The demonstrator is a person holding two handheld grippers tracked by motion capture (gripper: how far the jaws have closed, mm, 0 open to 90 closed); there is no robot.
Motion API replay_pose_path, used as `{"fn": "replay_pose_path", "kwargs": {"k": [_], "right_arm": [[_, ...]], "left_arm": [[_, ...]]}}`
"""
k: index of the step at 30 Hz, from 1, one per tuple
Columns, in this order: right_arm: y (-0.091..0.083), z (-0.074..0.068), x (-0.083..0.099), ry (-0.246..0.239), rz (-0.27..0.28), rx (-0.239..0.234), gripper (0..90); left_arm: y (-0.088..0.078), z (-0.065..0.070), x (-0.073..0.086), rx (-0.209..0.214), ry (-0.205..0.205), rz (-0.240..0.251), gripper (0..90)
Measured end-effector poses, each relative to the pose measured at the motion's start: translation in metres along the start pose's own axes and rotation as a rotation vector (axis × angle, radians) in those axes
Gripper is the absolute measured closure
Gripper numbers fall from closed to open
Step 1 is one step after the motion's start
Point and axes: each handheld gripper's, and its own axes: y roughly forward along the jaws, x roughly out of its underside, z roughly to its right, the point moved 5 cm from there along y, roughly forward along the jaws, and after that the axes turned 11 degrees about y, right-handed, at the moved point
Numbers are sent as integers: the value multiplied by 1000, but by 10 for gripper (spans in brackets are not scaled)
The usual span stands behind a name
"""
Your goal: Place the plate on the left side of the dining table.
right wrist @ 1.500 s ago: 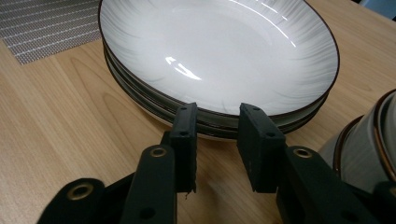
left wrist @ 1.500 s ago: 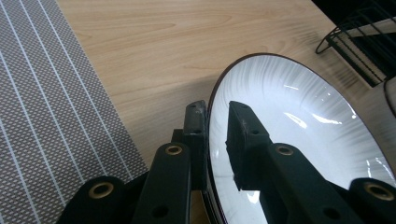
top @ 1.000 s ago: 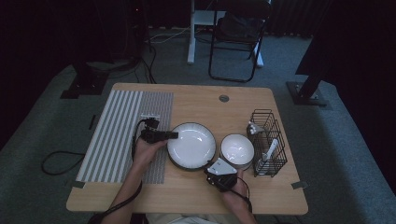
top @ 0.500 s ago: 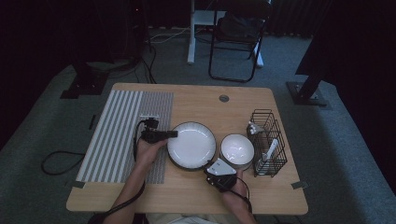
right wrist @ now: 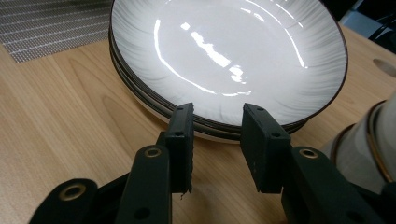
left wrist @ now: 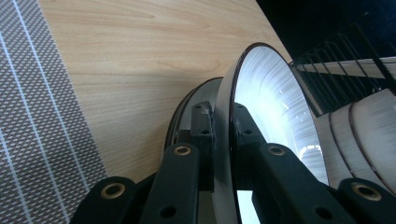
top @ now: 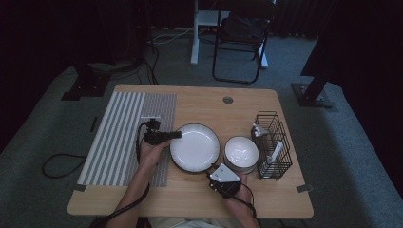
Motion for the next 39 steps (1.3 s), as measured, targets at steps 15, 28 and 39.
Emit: {"fn": "replay_pose_path", "kwargs": {"k": [15,28,39], "right_arm": [[-3,-6,8,-23,-9,-6,606],[0,-11,16,-28,-38,-25,590],[4,-13,20,-22,-75,-48,528]], "left_arm": [[-27,-5,-16,-3,-16,82,840],[-53,-18,-19,-13,-43,128,838],[-80,-37,-16,-56,-71,167,837]]}}
